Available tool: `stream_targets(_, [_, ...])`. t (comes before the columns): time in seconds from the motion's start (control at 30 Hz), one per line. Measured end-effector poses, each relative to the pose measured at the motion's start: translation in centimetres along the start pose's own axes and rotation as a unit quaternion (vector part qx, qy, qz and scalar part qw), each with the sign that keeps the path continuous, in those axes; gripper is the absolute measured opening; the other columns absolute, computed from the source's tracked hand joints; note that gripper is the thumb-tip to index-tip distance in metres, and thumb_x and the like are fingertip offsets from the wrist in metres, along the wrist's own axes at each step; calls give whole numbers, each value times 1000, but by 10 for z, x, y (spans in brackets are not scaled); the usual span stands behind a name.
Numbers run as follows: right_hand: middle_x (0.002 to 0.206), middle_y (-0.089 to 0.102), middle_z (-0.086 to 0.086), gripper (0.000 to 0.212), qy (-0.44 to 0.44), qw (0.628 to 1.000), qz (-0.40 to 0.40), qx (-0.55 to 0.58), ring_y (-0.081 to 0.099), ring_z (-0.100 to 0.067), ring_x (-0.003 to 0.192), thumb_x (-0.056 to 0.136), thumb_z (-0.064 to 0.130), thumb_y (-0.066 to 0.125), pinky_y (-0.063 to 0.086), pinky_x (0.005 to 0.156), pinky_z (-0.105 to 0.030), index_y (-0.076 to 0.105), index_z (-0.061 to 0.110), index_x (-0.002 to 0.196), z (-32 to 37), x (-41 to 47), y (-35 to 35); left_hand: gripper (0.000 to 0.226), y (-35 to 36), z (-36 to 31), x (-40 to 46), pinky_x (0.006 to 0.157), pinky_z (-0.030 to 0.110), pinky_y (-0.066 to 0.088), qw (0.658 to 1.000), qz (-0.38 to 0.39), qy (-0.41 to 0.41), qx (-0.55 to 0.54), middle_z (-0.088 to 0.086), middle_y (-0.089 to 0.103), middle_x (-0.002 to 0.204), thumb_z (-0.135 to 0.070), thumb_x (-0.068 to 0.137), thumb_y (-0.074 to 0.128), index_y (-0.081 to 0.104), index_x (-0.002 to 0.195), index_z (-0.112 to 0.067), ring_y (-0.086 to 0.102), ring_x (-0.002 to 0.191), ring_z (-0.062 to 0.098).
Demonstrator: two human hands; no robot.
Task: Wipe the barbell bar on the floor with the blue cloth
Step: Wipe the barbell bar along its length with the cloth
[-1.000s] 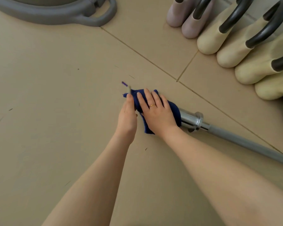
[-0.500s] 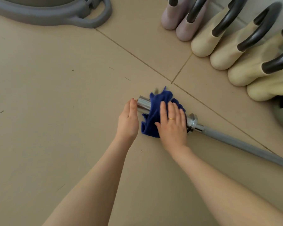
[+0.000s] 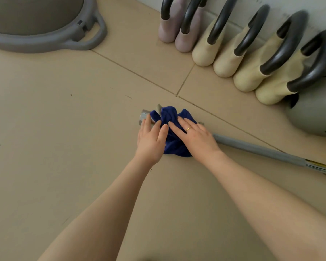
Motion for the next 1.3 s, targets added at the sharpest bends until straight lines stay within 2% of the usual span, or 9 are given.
stream_targets(0.27, [112,60,-9,31,112,989,-74,55,55,-32,97,80,7,59,44,75,-36,59,14,110,-54,-59,-20,43,33,-27,-21,116,29,12,995,63,33,67,2,19,156,-31,101,29,41,139,-14,11,144,14])
stream_targets(0.4, [126,55,-9,52,336,849,-123,388,52,-30,111,82,-3,37,47,88,-38,48,17,128,-102,-102,-7,47,57,-32,-11,119,32,8,963,94,80,241,3,11,158,-25,101,29,26,147,-16,7,145,19])
stream_targets(0.5, [128,55,-8,48,345,787,-193,473,53,-29,113,85,0,42,41,86,-28,40,16,131,-98,-103,-19,58,50,-21,-2,119,35,2,926,54,87,362,3,0,159,-10,96,34,13,149,-19,-2,146,21])
stream_targets(0.6, [123,57,-9,37,278,809,-219,470,54,-28,108,89,7,48,36,78,-24,42,14,125,-66,-77,-36,71,37,-12,2,119,35,1,899,27,112,422,3,-6,158,-5,91,39,6,149,-28,-5,146,23])
stream_targets(0.8, [141,34,-9,61,197,943,-105,246,38,-31,118,74,3,67,36,95,-34,40,10,128,-16,-9,-16,62,37,-6,8,120,31,2,885,59,154,435,0,-5,159,-9,91,39,17,147,-26,-7,146,19])
stream_targets(0.97, [145,32,-9,47,152,972,-100,147,32,-30,127,92,25,47,23,106,-38,34,12,135,-18,20,-9,59,30,-19,30,117,30,11,910,60,189,363,-2,8,158,-8,92,40,20,147,-19,0,146,17])
stream_targets(1.1, [154,21,-7,49,118,988,-77,68,12,-26,143,96,21,36,-3,116,-39,27,13,143,-38,32,-2,55,-2,-19,43,118,32,3,941,-53,137,306,2,17,157,0,90,38,33,143,-13,10,145,18])
stream_targets(1.23, [141,34,-10,32,270,949,-97,134,33,-30,124,92,17,40,22,108,-36,50,9,121,-65,31,-8,47,-23,4,47,110,24,18,988,-91,7,122,0,11,158,-10,98,32,29,145,-14,15,143,19])
stream_targets(1.3, [131,40,-12,36,249,953,-101,140,38,-31,115,91,13,41,29,101,-36,44,9,127,-45,42,-11,47,-30,11,51,107,20,19,993,-114,-27,30,1,21,155,-16,100,30,25,146,-14,23,141,17])
Point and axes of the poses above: each hand's wrist, its own x-axis towards the middle knuckle, its own y-axis out of the palm, z = x × y, the point moved 10 cm from there along x, towards the middle knuckle
